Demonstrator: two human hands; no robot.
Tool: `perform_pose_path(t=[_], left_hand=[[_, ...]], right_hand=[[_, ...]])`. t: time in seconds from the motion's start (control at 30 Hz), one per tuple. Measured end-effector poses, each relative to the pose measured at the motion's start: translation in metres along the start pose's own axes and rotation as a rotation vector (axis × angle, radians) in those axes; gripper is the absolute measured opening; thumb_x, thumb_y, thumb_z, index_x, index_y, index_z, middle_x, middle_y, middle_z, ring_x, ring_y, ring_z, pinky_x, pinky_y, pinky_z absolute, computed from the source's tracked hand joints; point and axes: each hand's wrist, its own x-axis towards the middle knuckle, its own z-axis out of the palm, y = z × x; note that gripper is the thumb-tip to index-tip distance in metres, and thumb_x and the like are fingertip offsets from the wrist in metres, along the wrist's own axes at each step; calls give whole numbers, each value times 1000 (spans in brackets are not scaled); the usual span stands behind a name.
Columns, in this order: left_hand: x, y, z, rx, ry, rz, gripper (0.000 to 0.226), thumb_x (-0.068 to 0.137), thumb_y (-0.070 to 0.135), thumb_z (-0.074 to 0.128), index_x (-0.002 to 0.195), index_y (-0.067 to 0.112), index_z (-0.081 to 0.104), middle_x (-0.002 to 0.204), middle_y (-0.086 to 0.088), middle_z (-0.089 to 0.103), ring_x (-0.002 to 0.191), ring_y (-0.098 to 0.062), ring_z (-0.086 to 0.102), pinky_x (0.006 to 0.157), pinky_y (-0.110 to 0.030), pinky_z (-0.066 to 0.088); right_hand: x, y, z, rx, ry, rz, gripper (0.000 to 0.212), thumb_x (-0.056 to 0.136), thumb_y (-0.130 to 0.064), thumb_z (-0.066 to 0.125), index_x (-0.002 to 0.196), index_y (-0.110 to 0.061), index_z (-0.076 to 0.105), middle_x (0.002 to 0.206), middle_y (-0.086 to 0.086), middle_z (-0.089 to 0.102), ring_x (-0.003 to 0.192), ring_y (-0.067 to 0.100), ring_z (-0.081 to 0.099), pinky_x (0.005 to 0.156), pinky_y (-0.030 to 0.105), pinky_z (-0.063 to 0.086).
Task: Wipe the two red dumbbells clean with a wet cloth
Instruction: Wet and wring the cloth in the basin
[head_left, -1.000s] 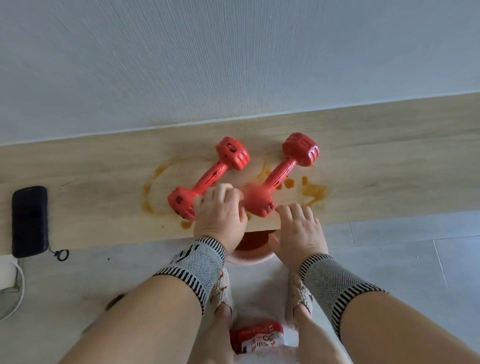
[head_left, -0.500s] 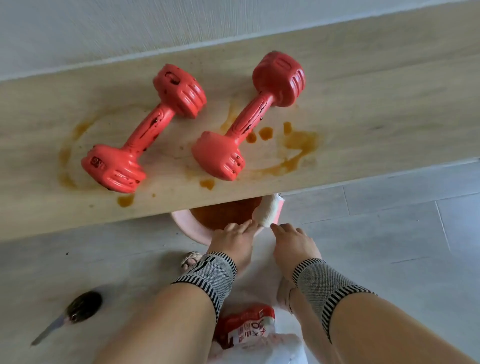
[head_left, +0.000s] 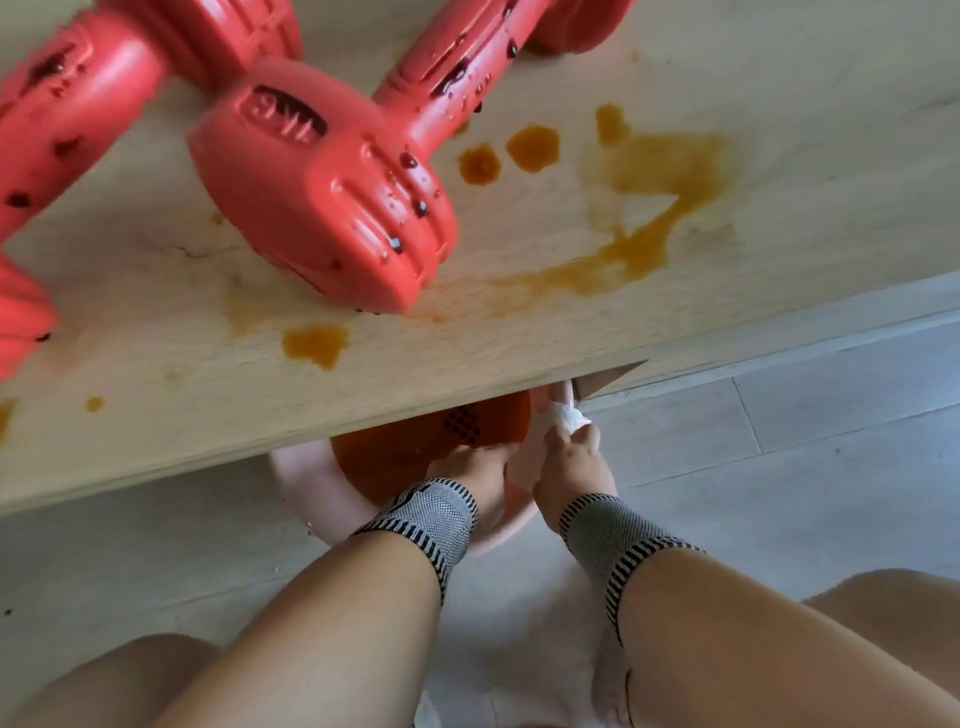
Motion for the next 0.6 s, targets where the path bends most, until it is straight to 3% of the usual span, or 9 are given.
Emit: perform_pose_path(t=[0.13,0.2,0.3,0.4,0.47,0.5,0.53,0.6], left_hand=[[13,-3,7,-22,-4,-48,56,92,31,49,139,57,31,147,-6,47,121,-36,55,99,-46,49],[10,0,6,-78,-2,-5,47,89,39,50,133,52,41,131,-5,60,107,-33,62,93,-44,53],[-8,3,3,-83,19,45,40,91,36,55,130,36,51,117,-4,66,99,-29,64,87,-37,54],[-35,0,-4,-204,168,-21,23,94,32,53,114,25,63,109,-4,69,98,-29,65,78,-30,50],[-51,-3,-14,-257,207,-57,22,97,29,51,110,16,63,107,-5,68,100,-26,65,75,-28,46],[-62,-5,-20,-278,244,-64,21,97,27,50,106,15,63,105,-6,68,99,-25,65,74,-28,45],[-73,-8,-25,-318,290,-61,18,96,25,50,99,14,64,101,-7,68,94,-25,65,74,-29,46],[-95,-12,-34,-382,363,-30,13,92,24,56,89,16,66,93,-6,69,88,-26,65,73,-31,49]], right_hand=[[14,-1,3,-16,82,24,41,88,-5,55,127,-8,46,124,13,37,100,32,58,84,35,51],[13,-3,0,2,46,1,36,88,-11,58,124,-10,56,120,13,51,98,28,62,79,32,54],[-2,-9,-8,243,-6,-33,23,89,-24,61,107,-11,69,91,6,67,71,18,62,59,21,48],[-27,-17,-19,433,-4,-45,30,86,-40,62,96,-13,70,76,1,61,78,19,57,63,22,44],[-43,-24,-25,618,-90,-54,56,68,-63,64,97,-15,64,90,6,68,93,24,64,83,34,54],[-54,-28,-30,718,-152,-57,66,62,-66,69,103,-15,61,101,8,68,98,24,64,90,40,54],[-64,-30,-34,767,-204,-78,67,64,-60,74,109,-13,59,104,7,67,98,22,64,90,41,54],[-80,-30,-42,740,-203,-135,44,77,-37,76,111,-13,59,94,3,64,86,16,64,82,35,57]])
